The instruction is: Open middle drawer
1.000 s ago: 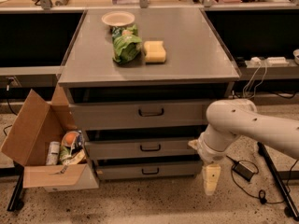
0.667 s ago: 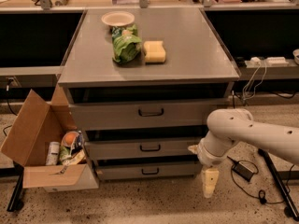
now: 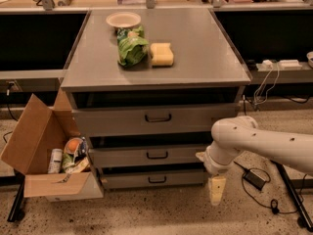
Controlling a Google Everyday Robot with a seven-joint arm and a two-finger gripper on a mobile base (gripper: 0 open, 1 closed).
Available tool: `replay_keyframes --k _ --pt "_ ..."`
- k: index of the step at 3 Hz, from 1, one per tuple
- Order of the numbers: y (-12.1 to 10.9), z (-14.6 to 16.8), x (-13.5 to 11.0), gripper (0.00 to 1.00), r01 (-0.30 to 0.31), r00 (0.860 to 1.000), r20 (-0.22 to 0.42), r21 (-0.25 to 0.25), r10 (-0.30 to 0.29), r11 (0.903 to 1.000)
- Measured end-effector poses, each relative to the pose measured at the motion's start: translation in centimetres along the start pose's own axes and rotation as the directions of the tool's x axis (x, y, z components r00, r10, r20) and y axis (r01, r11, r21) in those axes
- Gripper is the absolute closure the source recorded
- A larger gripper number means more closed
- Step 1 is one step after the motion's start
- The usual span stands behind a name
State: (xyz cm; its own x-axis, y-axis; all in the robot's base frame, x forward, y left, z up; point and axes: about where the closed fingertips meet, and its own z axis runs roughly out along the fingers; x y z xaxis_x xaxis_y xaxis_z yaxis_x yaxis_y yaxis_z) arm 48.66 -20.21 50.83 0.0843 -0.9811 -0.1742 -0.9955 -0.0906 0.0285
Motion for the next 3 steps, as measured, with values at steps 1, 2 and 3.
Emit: replay_keyframes --k 1,2,3 --pt "-2.4 2.1 1.9 0.0 0.011 1.0 -0.027 0.06 -0.009 0.9982" --pt "-5.2 3.1 3.1 0.0 0.035 0.999 -0.026 0.124 -0.032 0.9916" --pt "-7.9 3.9 3.9 0.0 0.044 0.999 -0.024 0.157 -0.041 0.9866"
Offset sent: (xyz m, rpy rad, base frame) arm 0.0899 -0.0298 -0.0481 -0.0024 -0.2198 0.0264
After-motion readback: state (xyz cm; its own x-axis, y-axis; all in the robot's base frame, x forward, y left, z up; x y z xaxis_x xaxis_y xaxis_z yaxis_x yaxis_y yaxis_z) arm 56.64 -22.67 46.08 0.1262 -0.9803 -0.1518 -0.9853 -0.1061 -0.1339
